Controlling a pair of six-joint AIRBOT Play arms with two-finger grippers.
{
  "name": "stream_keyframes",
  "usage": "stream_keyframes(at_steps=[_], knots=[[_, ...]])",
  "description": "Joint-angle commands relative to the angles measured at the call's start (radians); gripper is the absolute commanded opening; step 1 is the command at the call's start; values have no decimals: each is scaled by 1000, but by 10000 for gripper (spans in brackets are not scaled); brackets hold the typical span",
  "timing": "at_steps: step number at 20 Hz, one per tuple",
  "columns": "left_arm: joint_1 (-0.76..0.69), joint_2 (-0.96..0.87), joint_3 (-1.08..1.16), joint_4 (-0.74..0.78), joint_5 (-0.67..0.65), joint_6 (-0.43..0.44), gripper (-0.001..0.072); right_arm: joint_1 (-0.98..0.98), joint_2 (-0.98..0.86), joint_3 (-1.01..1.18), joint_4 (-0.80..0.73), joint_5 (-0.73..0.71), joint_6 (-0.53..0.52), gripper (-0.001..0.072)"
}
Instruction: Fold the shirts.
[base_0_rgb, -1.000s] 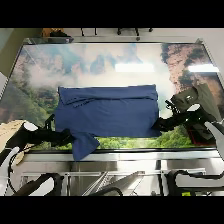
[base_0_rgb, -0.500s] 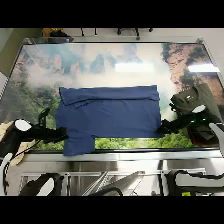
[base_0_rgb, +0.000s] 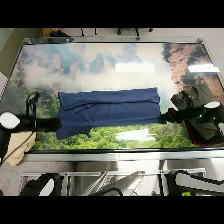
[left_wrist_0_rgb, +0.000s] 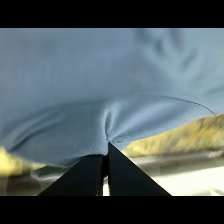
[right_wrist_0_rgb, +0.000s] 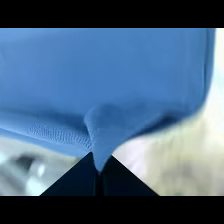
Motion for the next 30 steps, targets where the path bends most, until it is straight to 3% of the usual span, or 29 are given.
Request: stream_keyframes(at_steps=[1, 7, 12, 13, 14, 15, 22, 30], knots=[[-55, -187, 206, -9, 56, 13, 14, 67, -19, 121, 50, -211, -32, 18], [-72, -635, 616, -8, 87, 64, 16, 184, -290, 345, 58, -396, -72, 18], [-70, -898, 794, -6, 95, 65, 19, 221, -400, 451, 57, -414, -96, 27], [-69, -934, 832, -6, 85, 64, 33, 212, -398, 468, 56, -412, -96, 165], [-63, -965, 875, -7, 61, 64, 418, 200, -397, 492, 40, -409, -95, 408], [-62, -988, 917, -7, 36, 56, 676, 182, -397, 518, 5, -409, -88, 494], [-2, -994, 1088, -10, -178, 38, 673, 89, -484, 545, -21, -270, -44, 511], [-58, -916, 1122, -18, -194, 32, 672, 140, -551, 545, 14, -256, -48, 503]])
